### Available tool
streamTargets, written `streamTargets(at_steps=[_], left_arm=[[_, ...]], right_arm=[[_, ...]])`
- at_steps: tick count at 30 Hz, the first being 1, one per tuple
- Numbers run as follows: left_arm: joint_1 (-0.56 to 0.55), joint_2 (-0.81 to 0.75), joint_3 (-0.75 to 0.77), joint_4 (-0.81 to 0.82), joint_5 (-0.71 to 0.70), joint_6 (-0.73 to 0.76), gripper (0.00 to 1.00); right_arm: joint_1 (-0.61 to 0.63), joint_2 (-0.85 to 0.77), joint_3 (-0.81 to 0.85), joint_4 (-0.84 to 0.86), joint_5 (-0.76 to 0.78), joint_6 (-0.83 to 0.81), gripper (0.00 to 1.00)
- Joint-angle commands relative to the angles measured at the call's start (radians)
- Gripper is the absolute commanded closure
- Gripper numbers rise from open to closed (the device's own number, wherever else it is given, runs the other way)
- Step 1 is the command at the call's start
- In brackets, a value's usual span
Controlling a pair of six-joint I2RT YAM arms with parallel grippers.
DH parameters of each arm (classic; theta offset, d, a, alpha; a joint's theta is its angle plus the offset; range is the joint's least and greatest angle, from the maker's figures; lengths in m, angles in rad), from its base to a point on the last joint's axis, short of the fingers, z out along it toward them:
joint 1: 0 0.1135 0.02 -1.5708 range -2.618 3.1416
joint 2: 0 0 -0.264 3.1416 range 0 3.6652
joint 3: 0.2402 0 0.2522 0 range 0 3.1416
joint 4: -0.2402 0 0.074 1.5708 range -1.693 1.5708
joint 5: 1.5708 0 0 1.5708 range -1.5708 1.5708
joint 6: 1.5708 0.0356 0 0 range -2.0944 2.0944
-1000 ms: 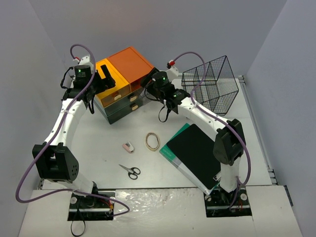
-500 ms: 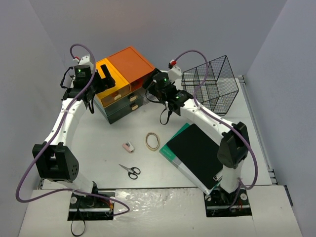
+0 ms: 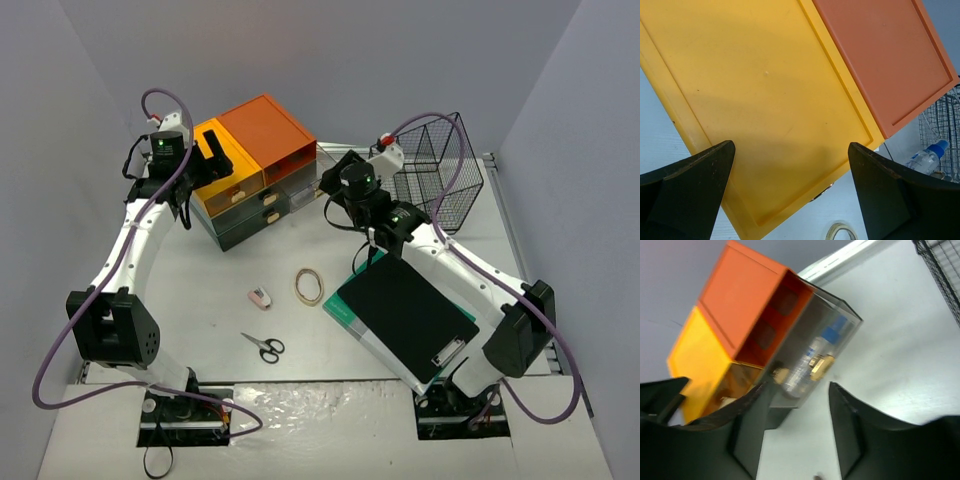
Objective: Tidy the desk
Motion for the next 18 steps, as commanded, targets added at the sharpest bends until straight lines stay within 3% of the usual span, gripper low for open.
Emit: streamTargets(at_steps=[1, 5, 18], left_arm=[[0.025, 0.022, -0.025, -0.118, -0.044, -0.006, 0.03], [0.027, 0.019, -0.027, -0.121, -0.046, -0.001, 0.03], [0.034, 0.017, -0.024, -0.133, -0.048, 0.006, 0.03]], right_arm=[[-0.007, 0.03, -0.035, 0.015, 0.032, 0.046, 0.7], [-0.028, 0.057, -0.047, 0.015, 0.026, 0.062, 0.78], [-0.088, 0.26, 0.128, 0.048, -0.08, -0.018, 0.8]])
